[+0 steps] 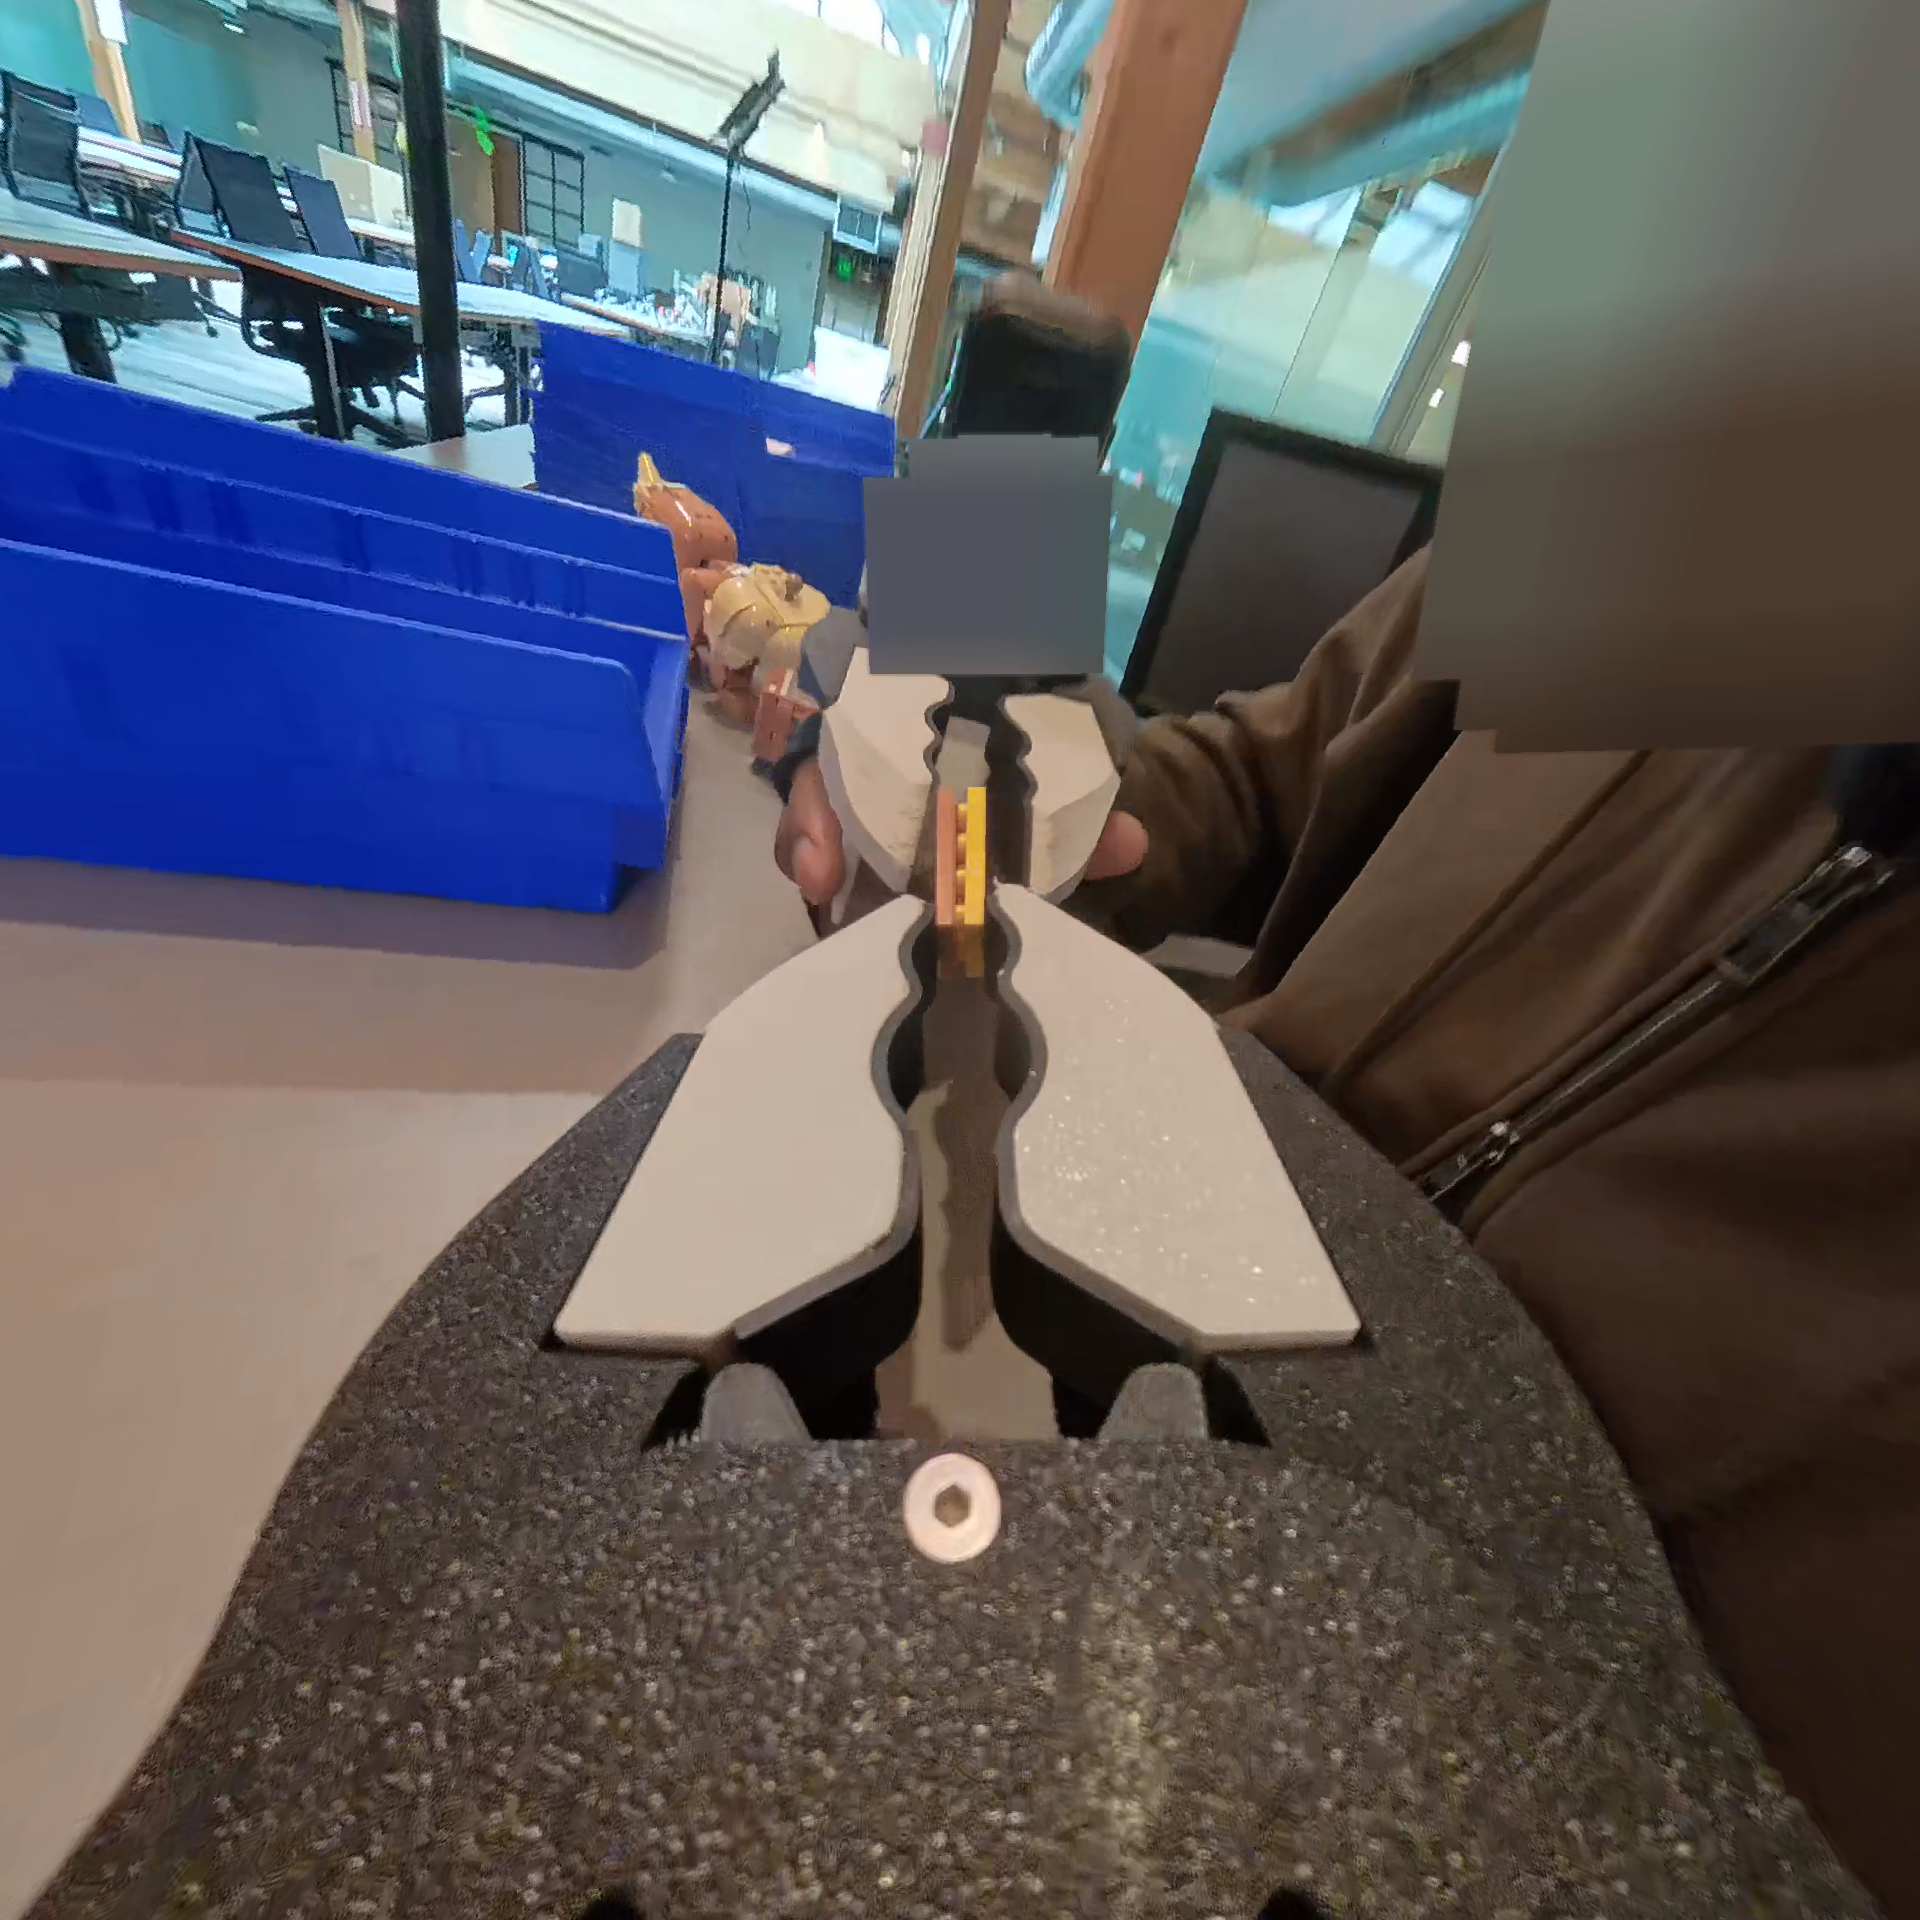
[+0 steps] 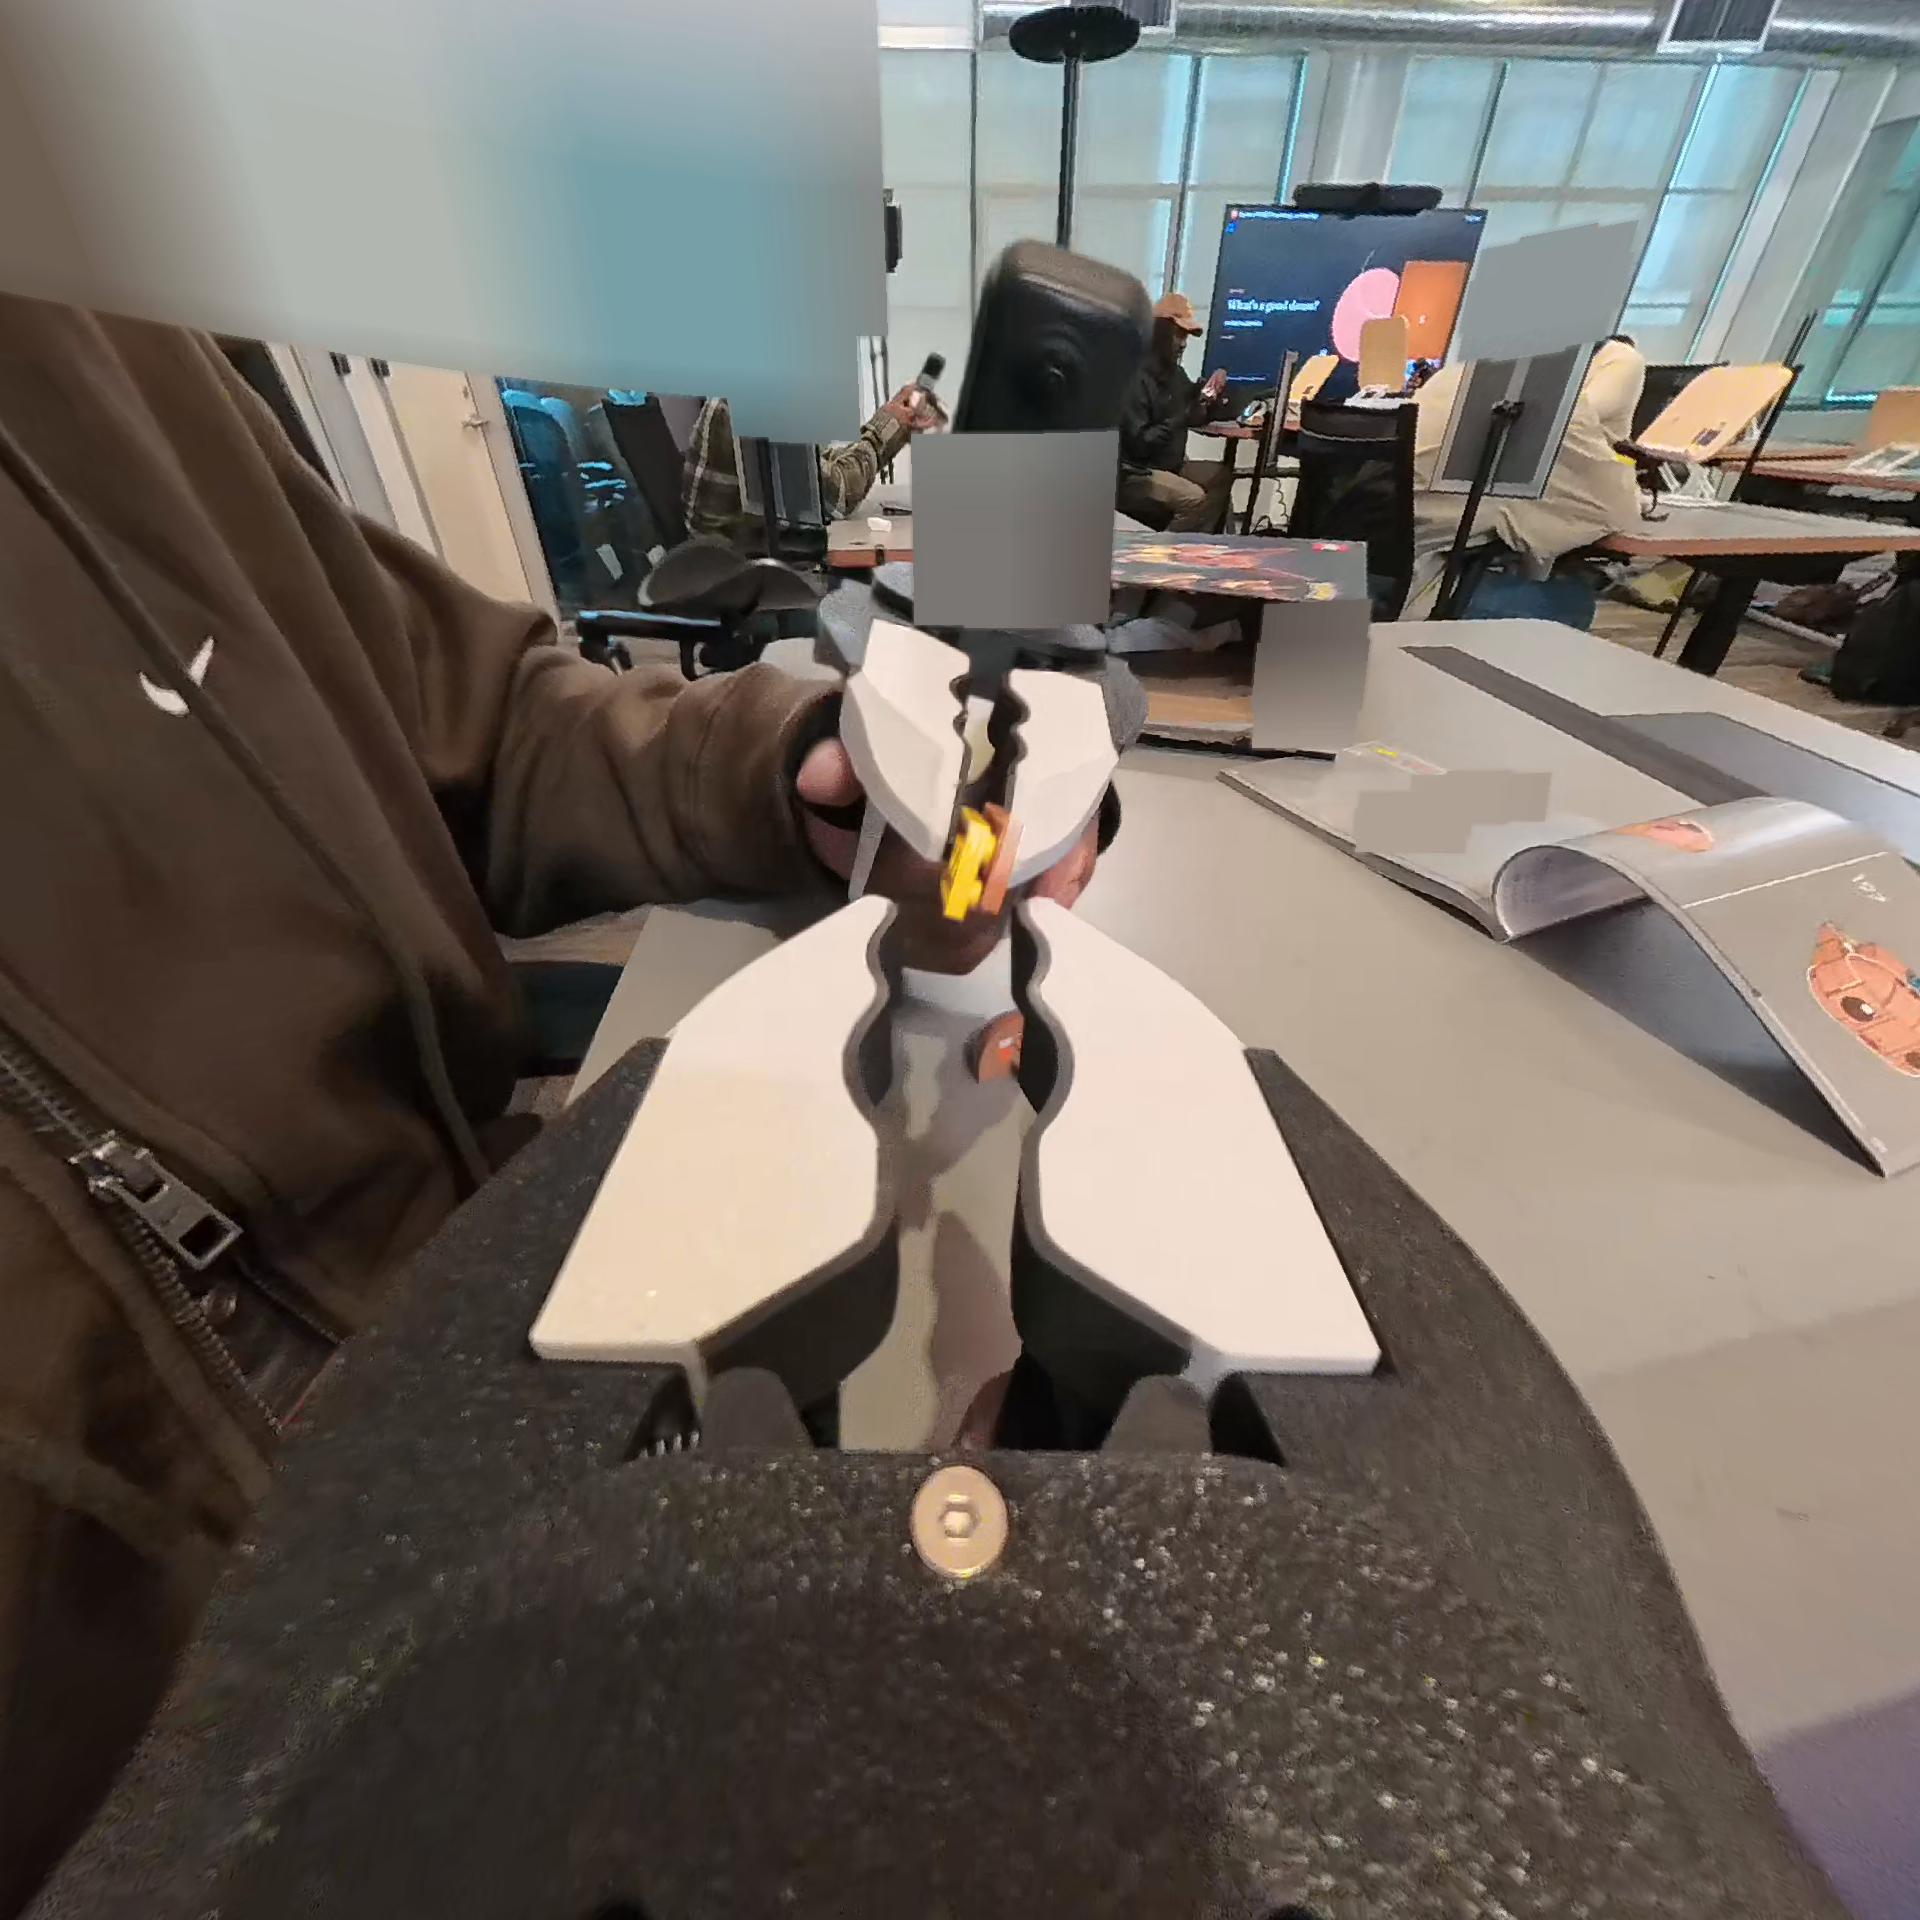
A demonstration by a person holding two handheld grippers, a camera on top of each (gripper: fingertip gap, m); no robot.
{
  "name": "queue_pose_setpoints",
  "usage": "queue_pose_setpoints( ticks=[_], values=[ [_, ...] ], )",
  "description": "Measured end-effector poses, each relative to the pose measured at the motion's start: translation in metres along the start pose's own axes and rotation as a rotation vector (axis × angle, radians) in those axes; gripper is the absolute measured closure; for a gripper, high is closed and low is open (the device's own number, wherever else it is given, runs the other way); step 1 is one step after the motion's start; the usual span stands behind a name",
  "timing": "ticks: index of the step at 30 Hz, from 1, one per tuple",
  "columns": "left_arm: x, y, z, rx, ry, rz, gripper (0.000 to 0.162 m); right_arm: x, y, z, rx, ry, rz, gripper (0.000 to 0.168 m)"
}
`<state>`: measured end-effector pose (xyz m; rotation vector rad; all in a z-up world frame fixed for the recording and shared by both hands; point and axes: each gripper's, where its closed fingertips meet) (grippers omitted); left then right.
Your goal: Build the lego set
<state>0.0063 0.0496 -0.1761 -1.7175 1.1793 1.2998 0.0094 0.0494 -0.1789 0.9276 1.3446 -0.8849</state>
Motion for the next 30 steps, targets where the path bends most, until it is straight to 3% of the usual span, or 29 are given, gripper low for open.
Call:
queue_pose_setpoints(
  ticks=[5, 8, 11, 16, 21, 30],
  values=[
    [-0.033, 0.01, 0.011, 0.039, 0.099, -0.103, 0.154, -0.024, -0.01, -0.017, 0.013, -0.041, -0.028, 0.138],
    [-0.056, 0.019, 0.03, 0.017, 0.055, -0.1, 0.154, -0.044, -0.025, -0.041, 0.084, -0.011, -0.029, 0.133],
    [-0.061, 0.031, 0.058, -0.047, -0.073, -0.065, 0.154, -0.054, -0.037, -0.076, 0.221, 0.04, -0.045, 0.128],
    [-0.058, 0.059, 0.073, -0.094, -0.058, -0.154, 0.154, -0.042, -0.053, -0.102, 0.337, 0.05, -0.107, 0.113],
    [-0.04, 0.061, 0.077, -0.096, -0.038, -0.115, 0.154, -0.023, -0.054, -0.096, 0.271, 0.016, -0.144, 0.128],
    [-0.018, 0.05, 0.07, 0.048, 0.059, -0.071, 0.154, -0.009, -0.047, -0.083, 0.091, -0.097, -0.161, 0.146]
  ],
)
Point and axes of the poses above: each gripper's, where its closed fingertips meet, y back along the fingers, x out of its underside, z = x × y across the jaws, and after that the axes turned 3 degrees about x, right-handed
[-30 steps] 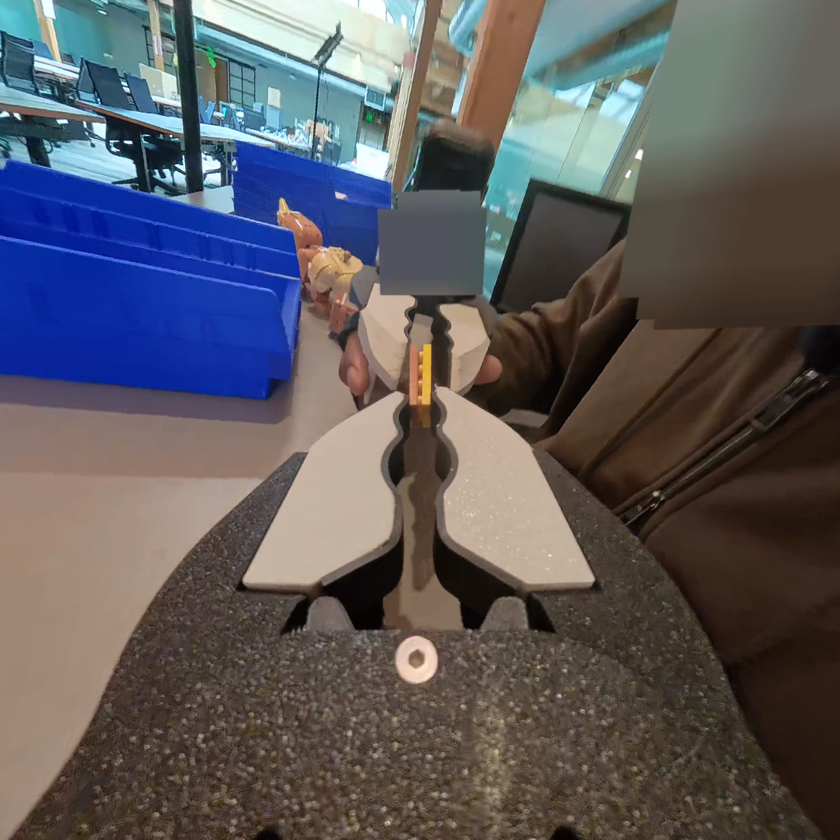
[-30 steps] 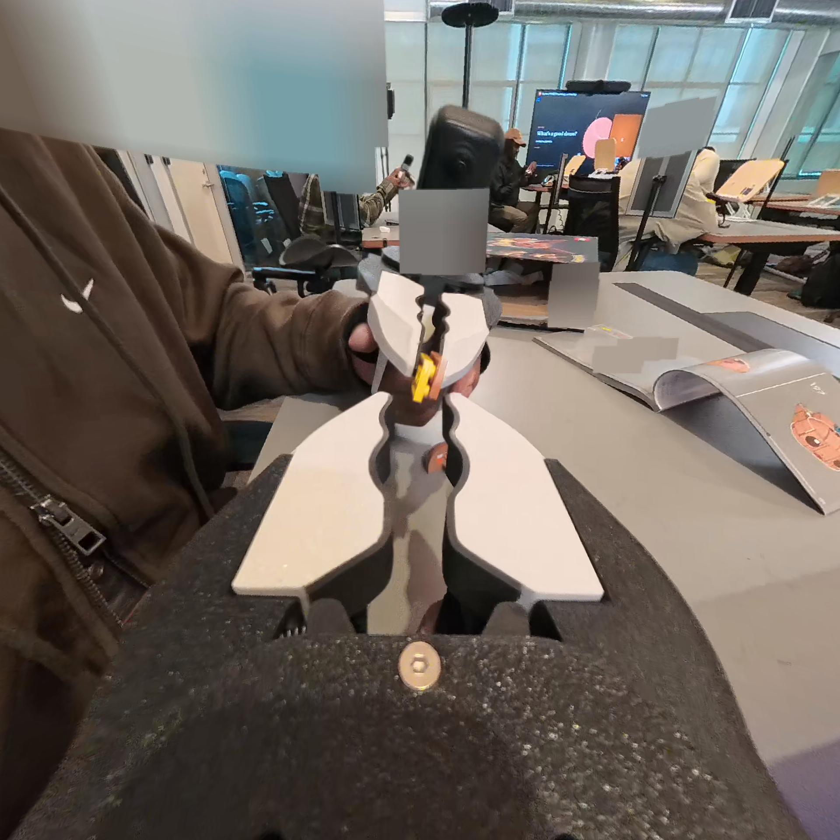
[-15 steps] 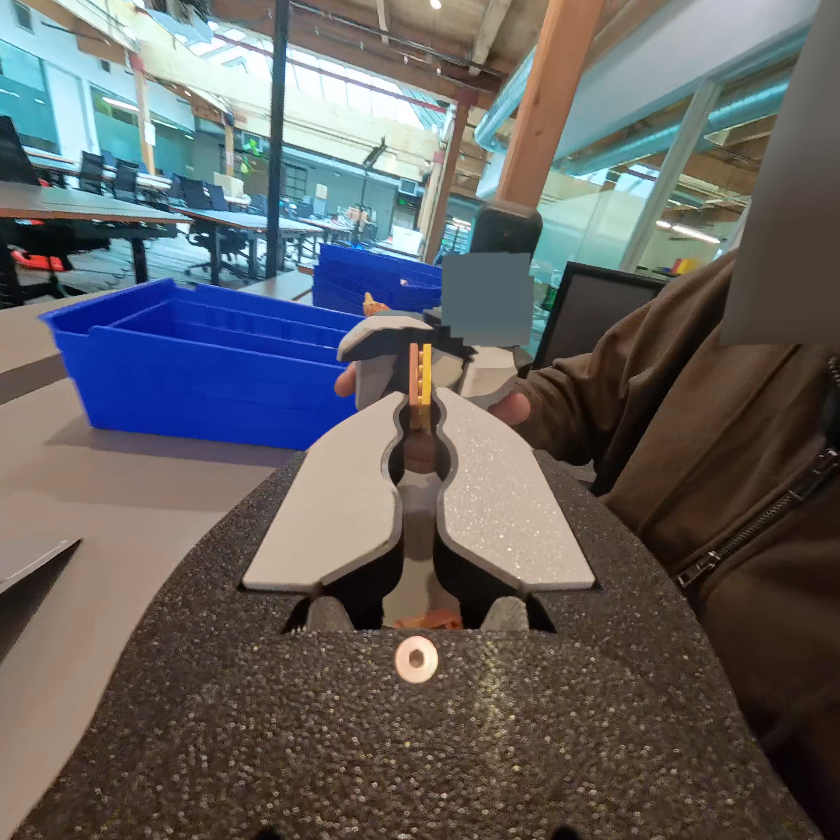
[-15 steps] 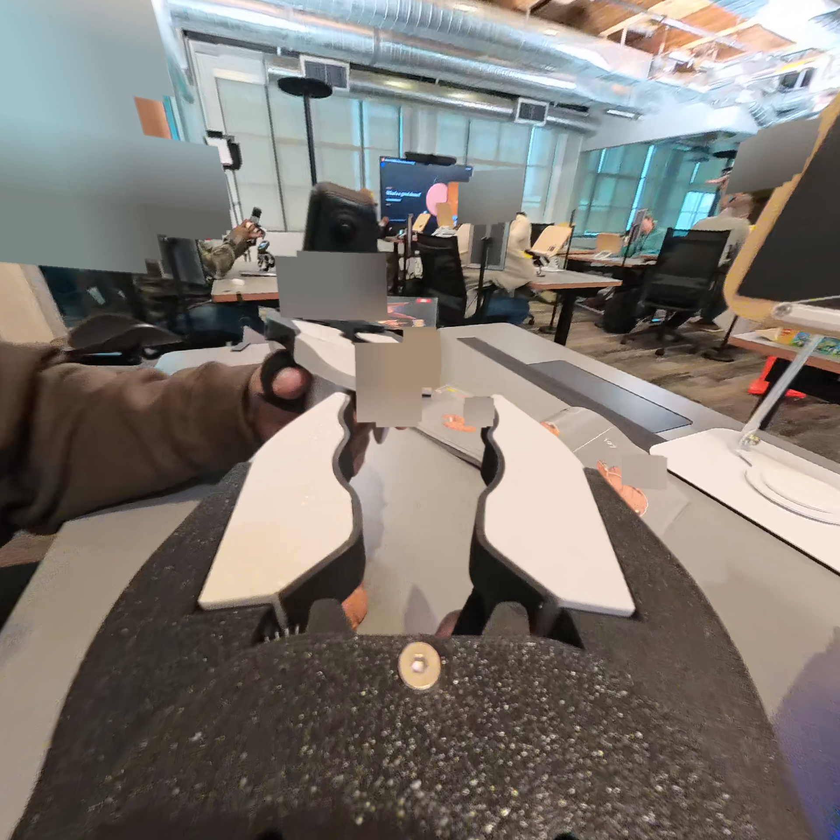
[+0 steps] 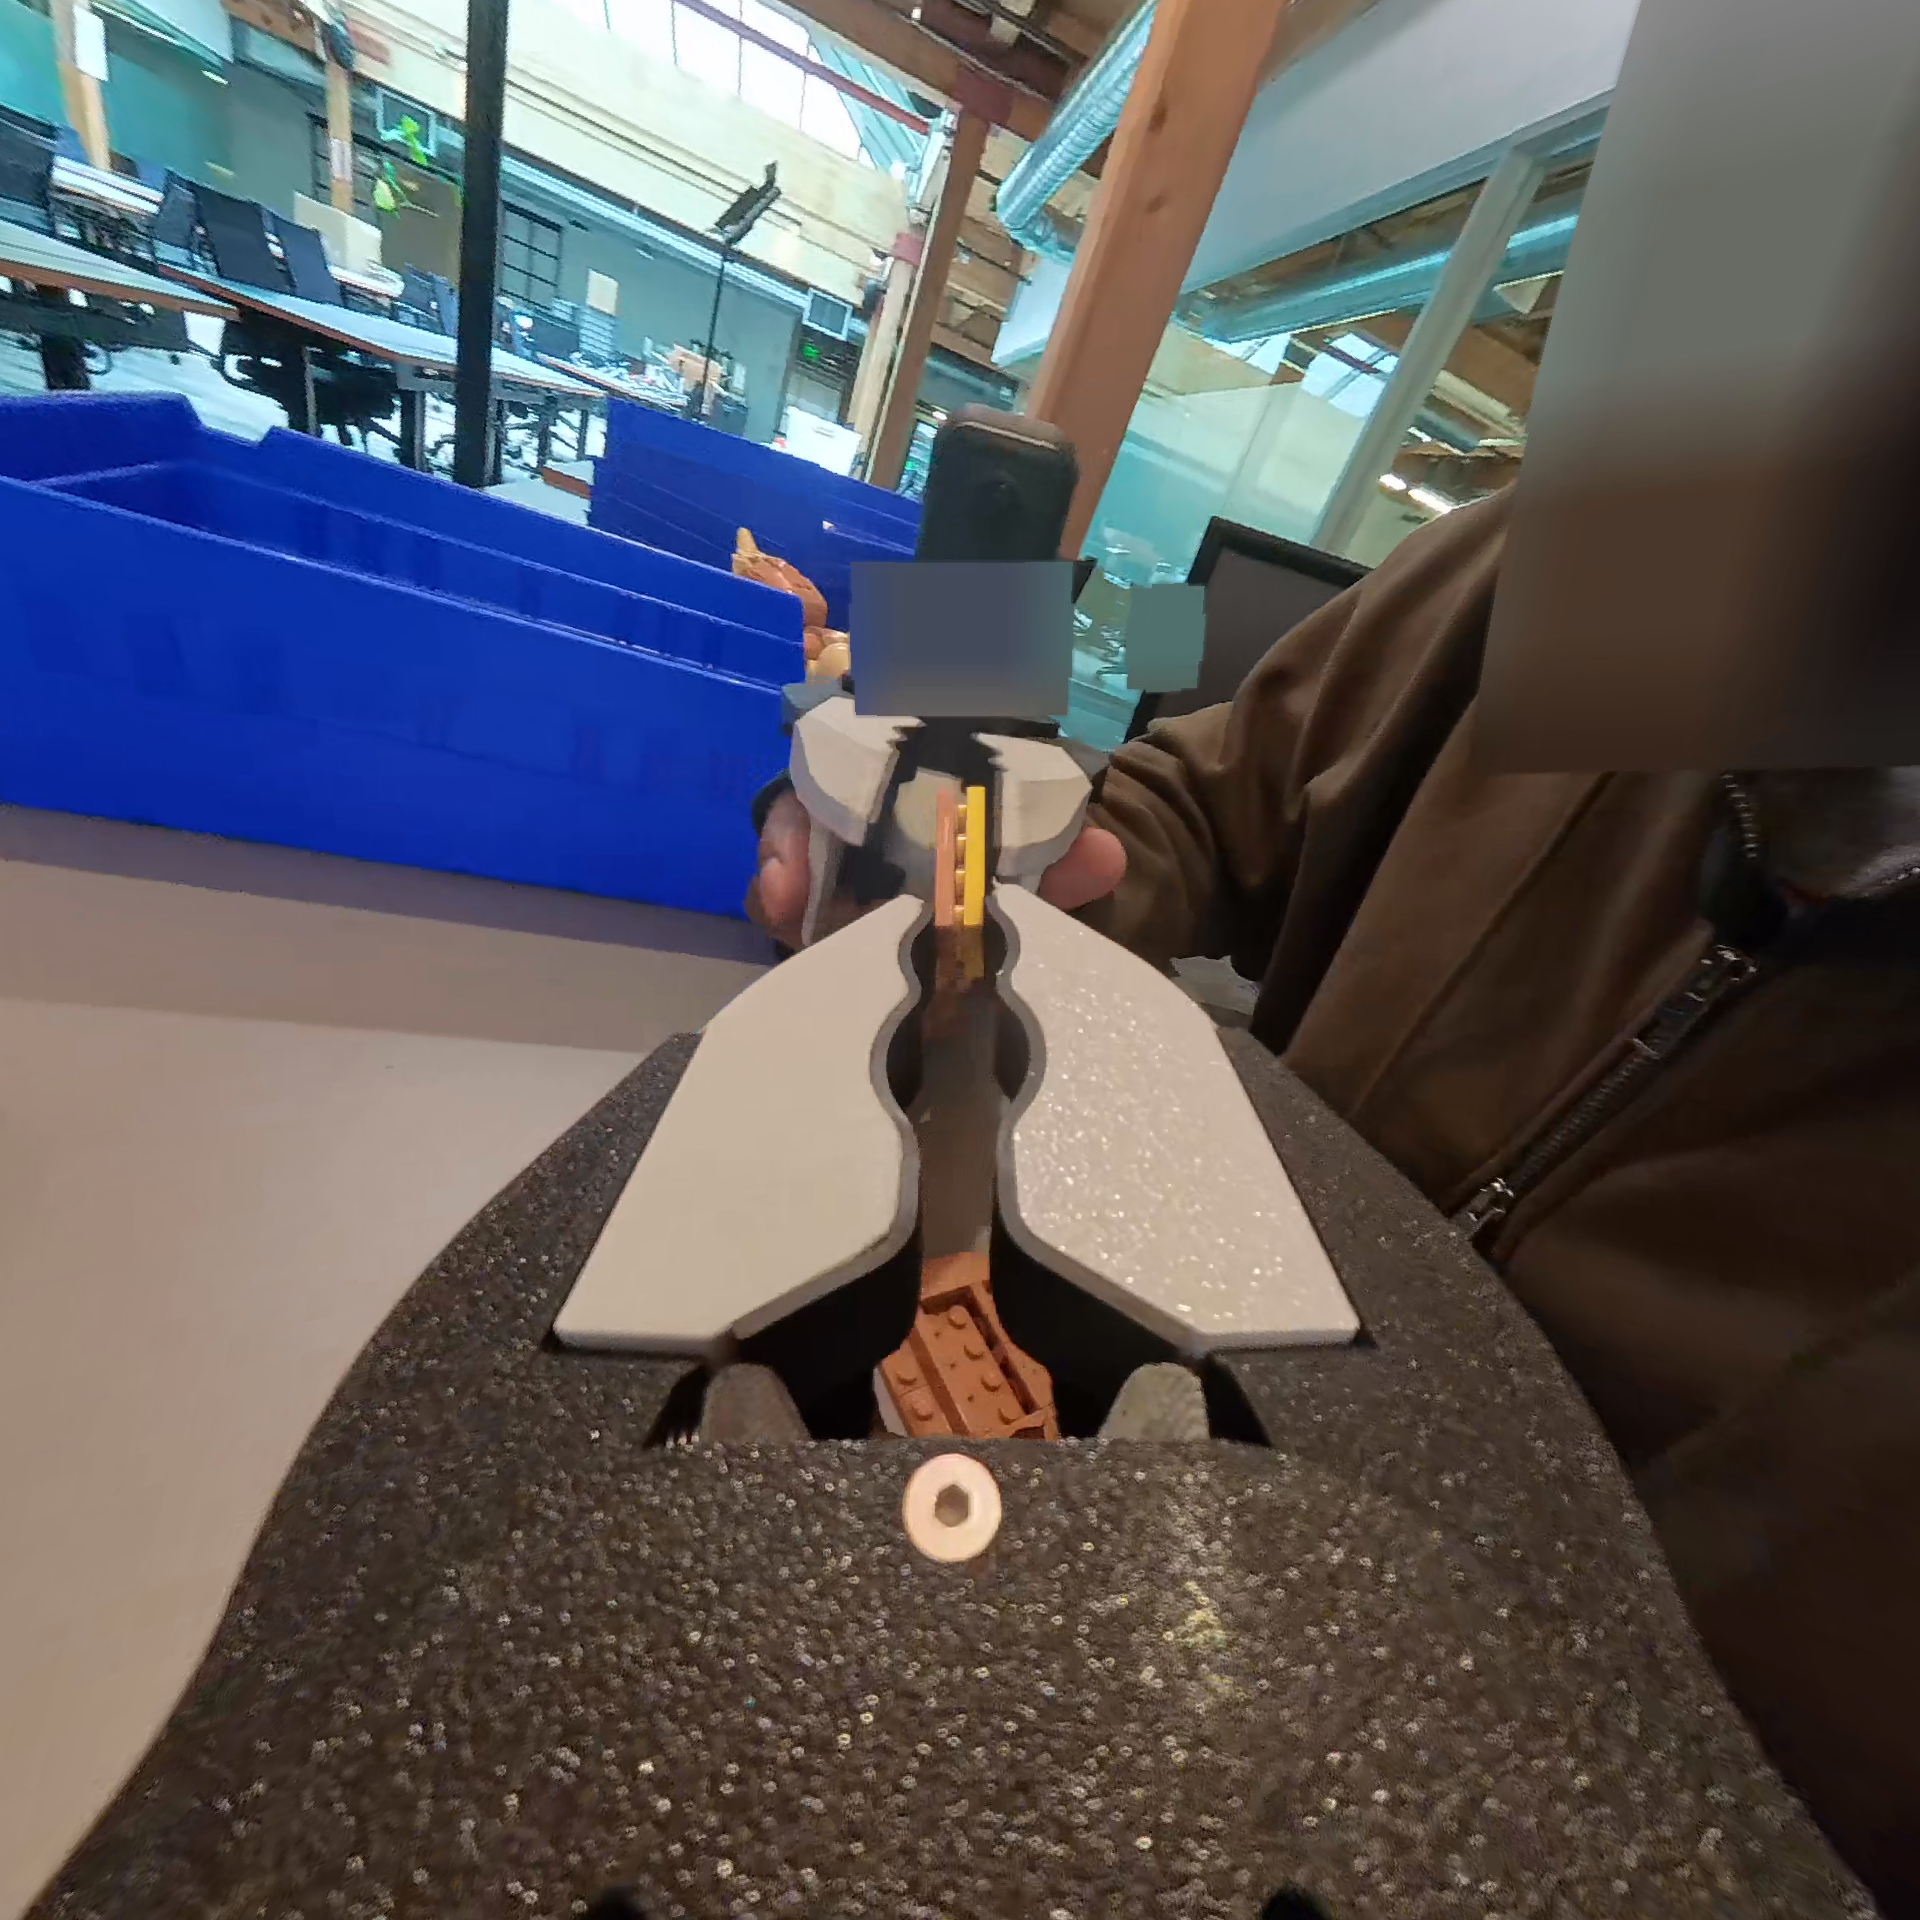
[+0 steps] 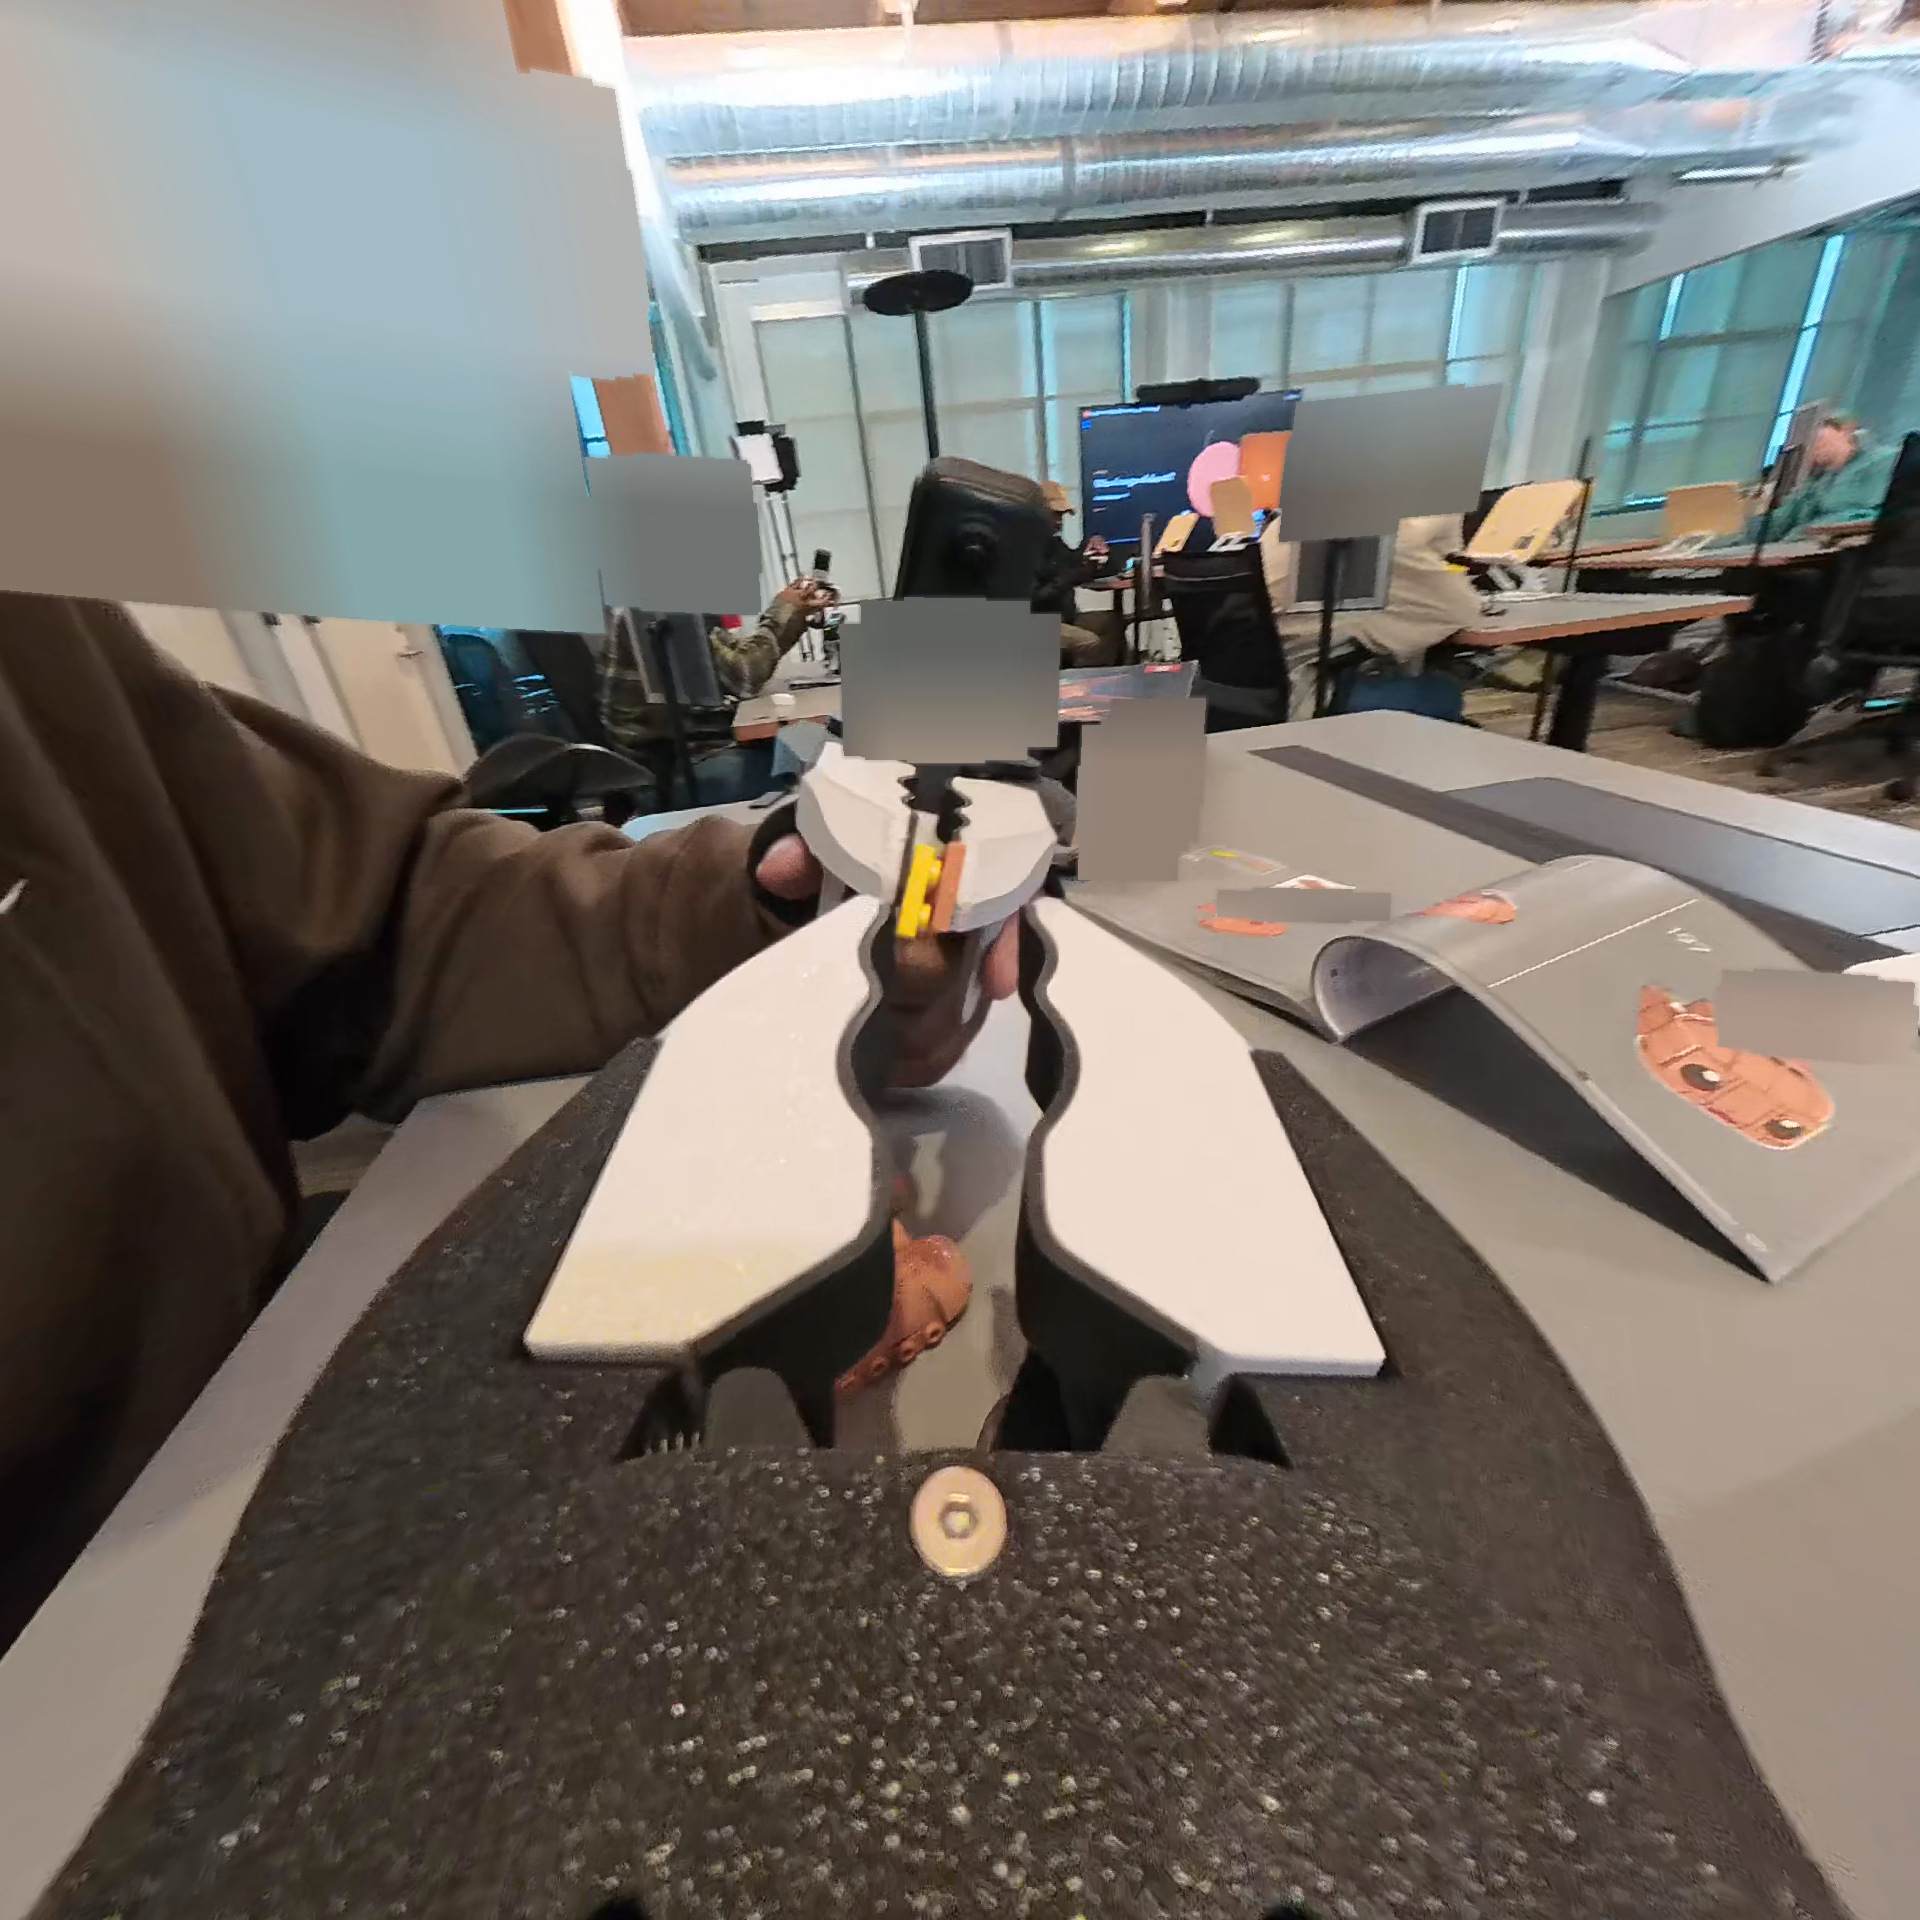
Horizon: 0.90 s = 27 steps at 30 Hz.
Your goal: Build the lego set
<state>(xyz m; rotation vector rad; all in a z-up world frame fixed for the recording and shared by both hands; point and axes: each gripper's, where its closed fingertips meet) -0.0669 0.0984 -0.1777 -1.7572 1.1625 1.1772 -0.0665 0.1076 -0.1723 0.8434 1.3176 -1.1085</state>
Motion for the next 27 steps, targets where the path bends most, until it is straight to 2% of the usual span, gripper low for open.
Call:
queue_pose_setpoints(
  ticks=[6, 15, 27],
  values=[
    [0.0045, -0.0046, -0.0025, 0.025, 0.04, 0.015, 0.154, 0.0026, -0.0008, 0.0076, -0.032, 0.01, 0.008, 0.158],
    [0.005, -0.0065, 0.0, 0.001, 0.045, 0.016, 0.152, 0.0032, -0.0003, 0.0022, -0.004, -0.03, 0.009, 0.159],
    [0.0053, -0.0101, 0.0006, -0.067, -0.064, 0.045, 0.153, 0.0009, 0.0016, 0.0013, 0.006, -0.024, -0.005, 0.159]
  ],
)
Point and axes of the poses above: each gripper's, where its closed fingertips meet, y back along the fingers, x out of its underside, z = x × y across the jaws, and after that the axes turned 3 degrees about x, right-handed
